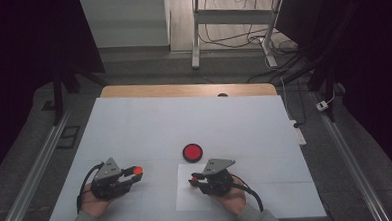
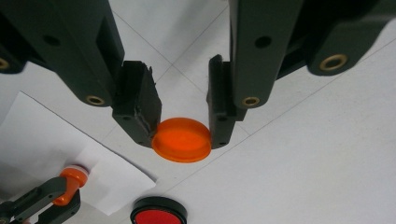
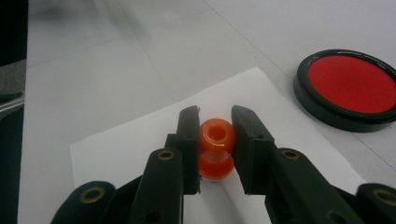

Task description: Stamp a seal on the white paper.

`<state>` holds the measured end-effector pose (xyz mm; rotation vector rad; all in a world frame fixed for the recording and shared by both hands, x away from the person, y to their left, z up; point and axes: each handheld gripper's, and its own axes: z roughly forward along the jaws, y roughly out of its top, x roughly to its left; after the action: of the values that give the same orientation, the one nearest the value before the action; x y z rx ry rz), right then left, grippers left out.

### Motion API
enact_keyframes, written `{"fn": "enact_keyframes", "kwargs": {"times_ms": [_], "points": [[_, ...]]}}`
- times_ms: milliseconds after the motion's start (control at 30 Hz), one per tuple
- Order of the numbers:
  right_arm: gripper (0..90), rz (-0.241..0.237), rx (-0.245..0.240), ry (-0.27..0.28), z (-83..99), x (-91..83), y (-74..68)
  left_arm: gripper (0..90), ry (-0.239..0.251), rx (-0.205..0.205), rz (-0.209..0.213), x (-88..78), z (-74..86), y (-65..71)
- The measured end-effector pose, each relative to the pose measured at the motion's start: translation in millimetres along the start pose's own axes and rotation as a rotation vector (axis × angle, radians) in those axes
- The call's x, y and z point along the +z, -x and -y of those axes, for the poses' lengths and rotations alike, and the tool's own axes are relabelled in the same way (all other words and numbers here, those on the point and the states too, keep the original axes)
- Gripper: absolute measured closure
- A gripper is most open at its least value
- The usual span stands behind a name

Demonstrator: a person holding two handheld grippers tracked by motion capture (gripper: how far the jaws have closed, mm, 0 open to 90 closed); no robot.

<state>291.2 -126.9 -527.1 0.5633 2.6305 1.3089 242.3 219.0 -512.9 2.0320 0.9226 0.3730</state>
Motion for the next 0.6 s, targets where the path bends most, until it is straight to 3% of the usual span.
{"fn": "enact_keyframes", "kwargs": {"times_ms": [600], "points": [[72.6,0.029,-0.046,-0.016,0.9,2.5,-4.9,65.1,-0.002,0.002,-0.001,0.2,-0.1,0.8]]}}
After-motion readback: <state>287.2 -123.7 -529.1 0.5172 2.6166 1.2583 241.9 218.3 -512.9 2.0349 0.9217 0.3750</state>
